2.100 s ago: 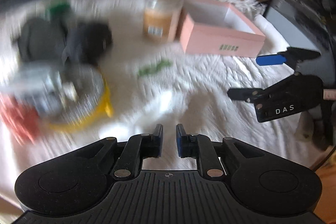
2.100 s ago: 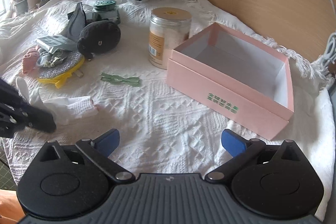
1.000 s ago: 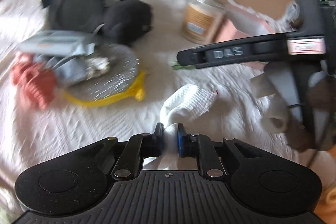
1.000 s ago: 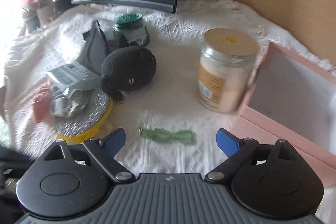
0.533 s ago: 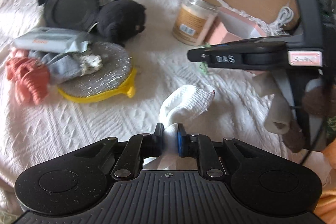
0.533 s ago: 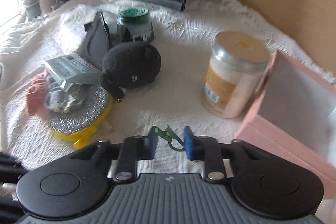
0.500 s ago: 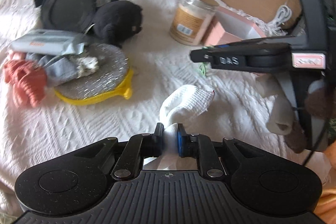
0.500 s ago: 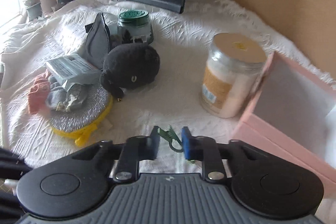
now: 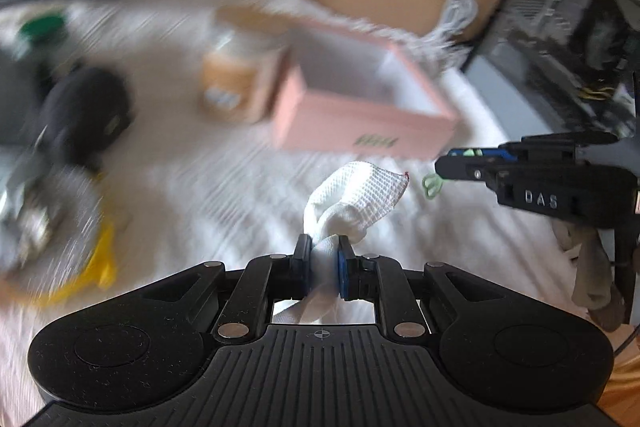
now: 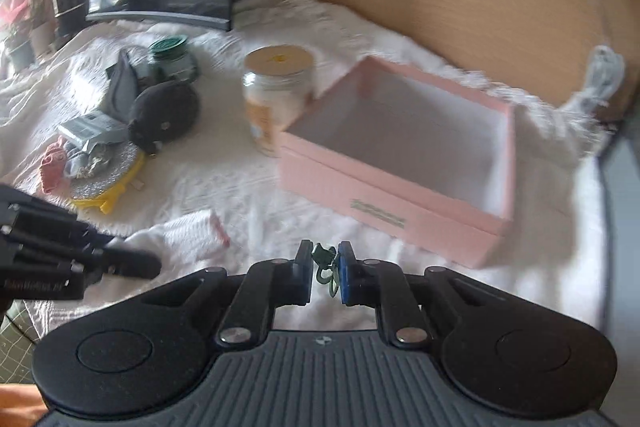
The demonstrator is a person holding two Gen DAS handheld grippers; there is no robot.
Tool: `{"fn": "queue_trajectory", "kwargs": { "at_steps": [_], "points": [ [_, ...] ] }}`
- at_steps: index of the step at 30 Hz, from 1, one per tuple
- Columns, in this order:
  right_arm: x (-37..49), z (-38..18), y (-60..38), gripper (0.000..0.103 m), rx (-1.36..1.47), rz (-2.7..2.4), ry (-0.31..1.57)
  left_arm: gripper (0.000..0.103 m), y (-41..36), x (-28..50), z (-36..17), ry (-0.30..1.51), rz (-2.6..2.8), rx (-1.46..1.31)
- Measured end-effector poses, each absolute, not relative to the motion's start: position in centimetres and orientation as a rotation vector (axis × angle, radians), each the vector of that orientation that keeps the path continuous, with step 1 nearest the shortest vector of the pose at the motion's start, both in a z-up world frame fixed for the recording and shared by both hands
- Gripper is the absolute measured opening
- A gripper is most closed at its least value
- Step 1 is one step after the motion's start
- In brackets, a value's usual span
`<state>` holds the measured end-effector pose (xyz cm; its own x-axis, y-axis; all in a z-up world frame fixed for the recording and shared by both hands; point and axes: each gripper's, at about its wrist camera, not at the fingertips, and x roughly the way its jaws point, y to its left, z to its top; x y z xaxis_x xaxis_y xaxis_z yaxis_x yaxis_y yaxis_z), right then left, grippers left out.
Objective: Organize soft objects
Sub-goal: 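Grasp the green ribbon with the right gripper while the left gripper holds the white cloth, then lower both grippers over the pink box and open them to drop the items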
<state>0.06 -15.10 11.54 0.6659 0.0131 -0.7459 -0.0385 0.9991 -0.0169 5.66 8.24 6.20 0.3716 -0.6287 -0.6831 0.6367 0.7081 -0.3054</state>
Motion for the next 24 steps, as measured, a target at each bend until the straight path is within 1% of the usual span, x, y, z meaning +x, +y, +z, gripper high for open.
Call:
{"fn": "queue_trajectory", "kwargs": {
  "at_steps": [4,10,12,14,15,16,17,18,20,21,22,24],
  "points": [
    [-0.5,14.4,-17.1,0.013,-0.024,-0.039,0.774,0.015,4.6,8.6,9.5,0.817,-0.908,-0.023],
    [3.4,18.5,-18.8,0.013,-0.047,-0.133,0.6,0.017,-2.2,15.2,17.7,0.656,-1.012,0.033],
    [5.3,18.8,-19.1,0.013,-0.057,-0.159,0.564,0.017,-3.9,18.0,19.5,0.682,-1.014,-0.002],
    [6.8,18.1,-19.5,0.014,-0.056,-0.171,0.548,0.022,-5.7,21.1,19.9,0.721,-1.039,-0.074],
    [7.6,17.6,-19.8,0.025,-0.042,-0.166,0.57,0.024,-6.1,22.2,19.4,0.738,-1.052,-0.12],
    [8.2,16.9,-20.2,0.05,-0.023,-0.172,0.608,0.025,-6.5,23.5,18.3,0.765,-1.048,-0.175],
    [8.4,16.1,-20.6,0.061,-0.002,-0.184,0.635,0.026,-7.2,24.3,16.7,0.799,-1.005,-0.189],
    [8.1,15.4,-20.7,0.069,0.009,-0.194,0.644,0.026,-8.0,24.6,15.3,0.826,-0.937,-0.128],
    [7.3,13.9,-20.7,0.069,0.0,-0.198,0.675,0.026,-10.5,23.8,11.9,0.825,-0.788,0.138],
    [6.9,13.2,-20.5,0.069,-0.012,-0.2,0.692,0.026,-11.3,23.3,10.5,0.806,-0.755,0.221],
    [6.5,12.5,-20.3,0.069,-0.027,-0.206,0.708,0.026,-11.5,23.0,9.4,0.801,-0.739,0.248],
    [5.5,11.5,-20.1,0.069,-0.054,-0.215,0.73,0.026,-10.6,23.0,8.5,0.81,-0.74,0.16]
  ]
}}
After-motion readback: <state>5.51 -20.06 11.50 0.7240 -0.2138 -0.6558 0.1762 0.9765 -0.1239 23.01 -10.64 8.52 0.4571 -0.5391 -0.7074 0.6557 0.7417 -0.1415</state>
